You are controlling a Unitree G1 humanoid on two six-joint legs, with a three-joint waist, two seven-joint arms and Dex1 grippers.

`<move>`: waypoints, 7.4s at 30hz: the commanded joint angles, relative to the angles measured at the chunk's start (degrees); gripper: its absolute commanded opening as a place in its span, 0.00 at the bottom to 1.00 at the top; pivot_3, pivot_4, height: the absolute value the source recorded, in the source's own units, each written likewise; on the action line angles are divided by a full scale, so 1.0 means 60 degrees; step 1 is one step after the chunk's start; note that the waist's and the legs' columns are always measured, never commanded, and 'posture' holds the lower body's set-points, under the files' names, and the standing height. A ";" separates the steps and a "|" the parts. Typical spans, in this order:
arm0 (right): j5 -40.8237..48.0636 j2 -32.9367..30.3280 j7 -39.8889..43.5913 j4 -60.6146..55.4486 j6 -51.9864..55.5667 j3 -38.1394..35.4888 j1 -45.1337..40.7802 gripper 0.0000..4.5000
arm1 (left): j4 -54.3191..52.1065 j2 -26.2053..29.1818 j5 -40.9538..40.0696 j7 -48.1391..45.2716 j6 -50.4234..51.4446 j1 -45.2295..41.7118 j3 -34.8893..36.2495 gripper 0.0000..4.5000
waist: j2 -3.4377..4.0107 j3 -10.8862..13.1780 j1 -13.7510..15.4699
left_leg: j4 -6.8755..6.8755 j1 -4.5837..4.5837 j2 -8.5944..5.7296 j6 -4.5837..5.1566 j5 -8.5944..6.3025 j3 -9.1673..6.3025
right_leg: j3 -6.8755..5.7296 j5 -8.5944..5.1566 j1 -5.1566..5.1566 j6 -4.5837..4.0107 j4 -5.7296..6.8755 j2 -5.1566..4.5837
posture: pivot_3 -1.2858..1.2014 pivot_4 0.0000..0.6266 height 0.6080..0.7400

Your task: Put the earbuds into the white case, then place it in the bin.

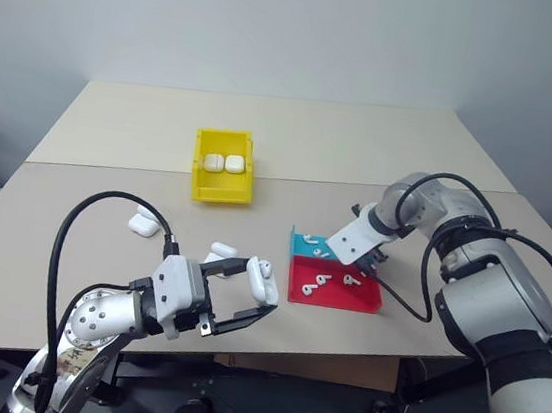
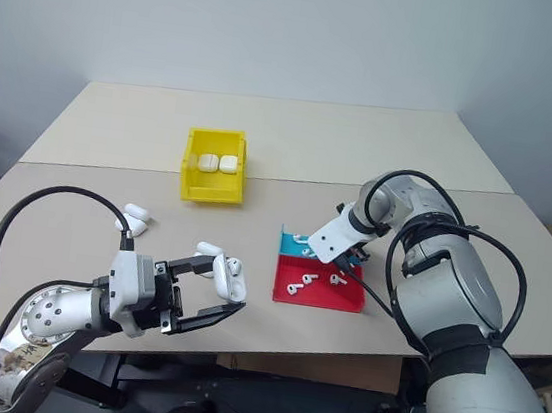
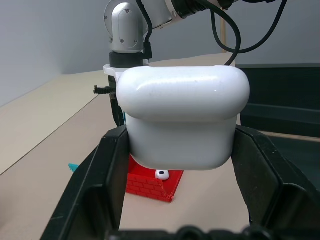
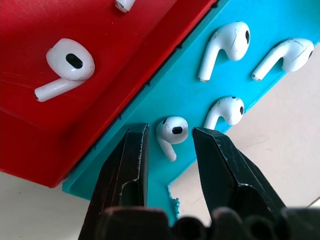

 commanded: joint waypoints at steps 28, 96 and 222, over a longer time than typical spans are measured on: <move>0.2130 0.0083 0.0979 -0.0683 0.1939 -0.1926 0.0030 0.20 | -0.0425 -0.0004 -0.0037 0.0017 -0.0196 0.0073 0.0093 0.61 | 0.0000 0.0000 0.0004 | 0.0003 0.0003 0.0000 0.0000 0.0000 -0.0002 | 0.0000 0.0001 0.0004 0.0000 0.0005 0.0000 | 0.52 0.24 1.00; 0.2687 0.0886 0.2031 -0.1119 0.5074 -0.2128 0.0527 0.26 | -0.0443 -0.0033 0.0361 0.0049 -0.0307 0.0254 0.0013 0.61 | 0.0000 0.0000 -0.0003 | 0.0000 0.0001 0.0001 -0.0005 -0.0003 -0.0005 | 0.0000 0.0000 0.0000 0.0001 0.0006 0.0004 | 0.52 0.24 1.00; 1.3173 -0.2683 -0.1321 -1.7085 1.3260 -0.6989 0.6833 0.00 | 0.2838 -0.1641 0.1202 -0.0406 -0.0792 -0.3399 -0.0719 0.61 | -0.0010 -0.0008 0.0484 | 0.0014 -0.0048 0.0003 0.0015 0.0009 -0.0002 | 0.0007 0.0041 0.0023 0.0030 -0.0156 0.0007 | 0.52 0.24 1.00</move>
